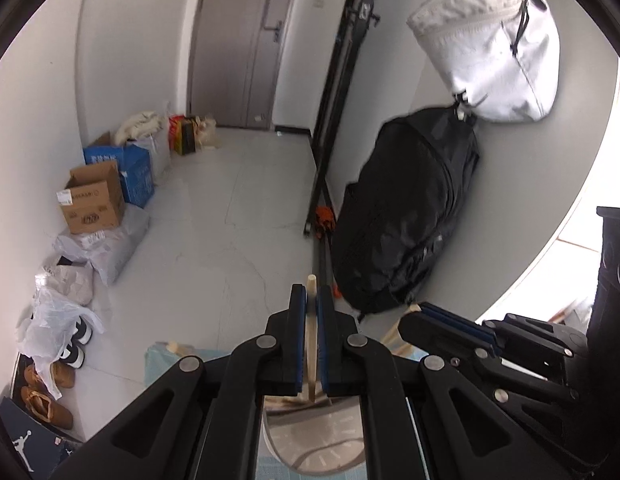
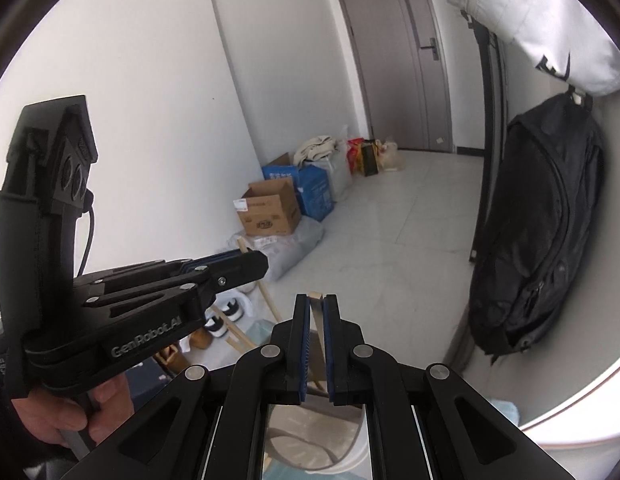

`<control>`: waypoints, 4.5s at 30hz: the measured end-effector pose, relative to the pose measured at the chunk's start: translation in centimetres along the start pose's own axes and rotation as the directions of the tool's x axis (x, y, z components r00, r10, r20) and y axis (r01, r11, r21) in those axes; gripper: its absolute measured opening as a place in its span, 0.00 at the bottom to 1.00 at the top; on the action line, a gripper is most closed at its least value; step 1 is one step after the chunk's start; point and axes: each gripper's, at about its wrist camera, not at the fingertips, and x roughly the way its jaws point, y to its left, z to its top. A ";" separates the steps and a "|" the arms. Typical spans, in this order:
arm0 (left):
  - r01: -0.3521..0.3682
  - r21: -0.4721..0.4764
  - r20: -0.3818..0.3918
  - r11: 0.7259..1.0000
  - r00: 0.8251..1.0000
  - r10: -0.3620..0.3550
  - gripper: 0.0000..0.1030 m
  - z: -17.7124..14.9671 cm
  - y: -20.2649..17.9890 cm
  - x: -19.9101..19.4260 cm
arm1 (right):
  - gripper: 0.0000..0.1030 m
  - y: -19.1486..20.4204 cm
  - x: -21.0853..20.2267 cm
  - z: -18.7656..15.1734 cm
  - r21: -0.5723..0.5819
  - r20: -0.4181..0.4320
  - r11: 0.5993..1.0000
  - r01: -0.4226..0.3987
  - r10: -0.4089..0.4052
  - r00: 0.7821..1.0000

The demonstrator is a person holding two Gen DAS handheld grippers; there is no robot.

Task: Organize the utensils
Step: 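Open both tools to release the chopsticks into the holder compartments, then move both open tools down to the last chopsticks on the cloth, then grasp a chopstick with the right tool while the left tool grasps the other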

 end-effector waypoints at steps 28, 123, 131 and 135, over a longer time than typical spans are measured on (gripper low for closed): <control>-0.009 -0.107 0.035 0.994 0.999 0.013 0.59 -3.1 1.9 -8.6 | 0.61 1.3 -9.3 -7.0 0.194 0.135 0.978 -0.072 0.046 0.990; -0.207 -0.424 -0.191 0.882 0.972 0.136 0.75 -18.0 15.0 -5.9 | 0.14 9.9 12.8 -17.7 -0.096 -0.524 0.969 0.229 -0.245 0.816; -0.231 -0.399 -0.243 0.887 0.960 0.141 0.75 -18.3 14.6 -4.5 | 0.05 9.5 10.6 -17.0 0.016 -0.449 0.987 0.160 -0.136 0.883; -0.226 -0.356 -0.262 0.907 0.955 0.135 0.75 -18.3 13.2 -3.8 | 0.05 8.6 7.6 -15.8 0.139 -0.341 0.986 0.096 -0.044 0.939</control>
